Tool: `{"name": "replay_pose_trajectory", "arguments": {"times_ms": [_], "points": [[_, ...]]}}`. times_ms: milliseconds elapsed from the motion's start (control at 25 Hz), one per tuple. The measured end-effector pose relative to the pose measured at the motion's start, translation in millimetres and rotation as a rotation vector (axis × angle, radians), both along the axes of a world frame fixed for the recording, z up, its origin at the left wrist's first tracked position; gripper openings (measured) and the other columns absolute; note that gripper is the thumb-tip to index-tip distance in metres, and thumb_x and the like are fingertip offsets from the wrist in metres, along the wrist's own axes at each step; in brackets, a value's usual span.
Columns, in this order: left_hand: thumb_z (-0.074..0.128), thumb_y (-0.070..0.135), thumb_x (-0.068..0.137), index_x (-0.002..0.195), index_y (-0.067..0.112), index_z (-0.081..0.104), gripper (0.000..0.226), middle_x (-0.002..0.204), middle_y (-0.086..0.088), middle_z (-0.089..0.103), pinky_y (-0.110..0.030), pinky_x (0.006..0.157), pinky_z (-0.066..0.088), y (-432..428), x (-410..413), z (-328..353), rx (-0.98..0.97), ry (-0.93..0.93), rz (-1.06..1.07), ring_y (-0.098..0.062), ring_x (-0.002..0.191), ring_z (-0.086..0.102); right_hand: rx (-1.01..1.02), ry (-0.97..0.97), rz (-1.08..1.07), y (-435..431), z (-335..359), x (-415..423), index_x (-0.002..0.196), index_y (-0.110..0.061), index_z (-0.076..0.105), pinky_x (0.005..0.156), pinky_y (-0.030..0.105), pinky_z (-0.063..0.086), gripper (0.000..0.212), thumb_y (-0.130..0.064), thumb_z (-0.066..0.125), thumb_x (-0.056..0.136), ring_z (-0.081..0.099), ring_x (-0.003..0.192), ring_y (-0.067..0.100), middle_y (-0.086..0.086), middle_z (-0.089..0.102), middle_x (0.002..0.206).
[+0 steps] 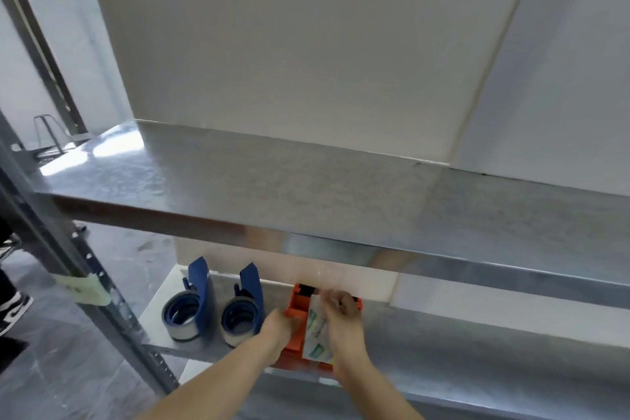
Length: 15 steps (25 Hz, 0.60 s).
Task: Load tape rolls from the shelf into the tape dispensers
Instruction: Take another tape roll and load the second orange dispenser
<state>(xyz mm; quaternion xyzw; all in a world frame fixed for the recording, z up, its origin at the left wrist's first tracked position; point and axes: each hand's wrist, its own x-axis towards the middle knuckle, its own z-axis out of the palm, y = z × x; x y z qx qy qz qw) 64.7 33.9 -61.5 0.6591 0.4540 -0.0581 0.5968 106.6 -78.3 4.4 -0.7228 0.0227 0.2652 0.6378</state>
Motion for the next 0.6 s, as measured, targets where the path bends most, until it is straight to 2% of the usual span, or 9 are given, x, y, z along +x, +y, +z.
{"name": "replay_pose_trajectory", "arguments": {"times_ms": [80,120,280,360,440,600], "points": [[0.047,0.023,0.096,0.101,0.012,0.068,0.023,0.087,-0.005,0.073,-0.036,0.07,0.059,-1.0,-5.7,7.1,-0.004,-0.068,0.013,-0.025,0.082,0.07,-0.028,0.003,-0.021,1.7,3.6,-6.2,0.096,-0.02,0.059,0.055,0.026,0.045,0.014,-0.032,0.052,0.096,0.064,0.071,0.017,0.006,0.068,0.085],[0.044,0.022,0.099,0.1,0.016,0.064,0.021,0.085,0.0,0.07,-0.032,0.068,0.057,-3.2,-12.3,17.4,0.006,-0.099,0.037,-0.021,0.08,0.068,-0.019,-0.002,-0.042,2.1,4.2,-8.9,0.097,-0.019,0.06,0.058,0.027,0.046,0.014,-0.03,0.052,0.096,0.065,0.074,0.018,0.006,0.069,0.087],[0.041,0.027,0.102,0.112,0.016,0.053,0.02,0.1,0.0,0.066,-0.029,0.073,0.053,-1.3,-40.0,33.2,0.043,-0.191,0.004,-0.018,0.091,0.066,0.08,-0.046,-0.162,0.0,4.6,-24.7,0.105,-0.019,0.061,0.077,0.038,0.054,0.015,-0.027,0.054,0.095,0.067,0.088,0.023,0.008,0.07,0.1],[0.039,0.027,0.102,0.109,0.018,0.052,0.017,0.103,-0.002,0.067,-0.028,0.075,0.051,-2.3,-44.1,37.1,0.006,-0.244,0.006,-0.016,0.094,0.065,0.114,-0.028,-0.18,6.0,1.8,-33.8,0.108,-0.02,0.059,0.073,0.036,0.053,0.016,-0.029,0.055,0.095,0.066,0.089,0.02,0.005,0.069,0.101],[0.038,0.028,0.103,0.105,0.02,0.053,0.017,0.106,-0.005,0.066,-0.026,0.076,0.05,-4.9,-47.4,50.6,-0.078,-0.322,0.01,-0.016,0.095,0.064,0.094,-0.004,-0.196,21.1,-1.1,-41.7,0.111,-0.016,0.059,0.076,0.039,0.054,0.021,-0.029,0.056,0.095,0.066,0.088,0.022,0.005,0.068,0.097],[0.042,0.045,0.099,0.117,0.035,0.05,0.022,0.11,0.009,0.063,-0.024,0.088,0.047,-5.0,-48.4,67.3,-0.147,-0.442,-0.044,-0.01,0.105,0.06,0.158,0.033,-0.122,41.9,1.6,-45.2,0.108,-0.014,0.062,0.073,0.036,0.052,0.018,-0.025,0.056,0.095,0.066,0.088,0.024,0.007,0.07,0.097]]}}
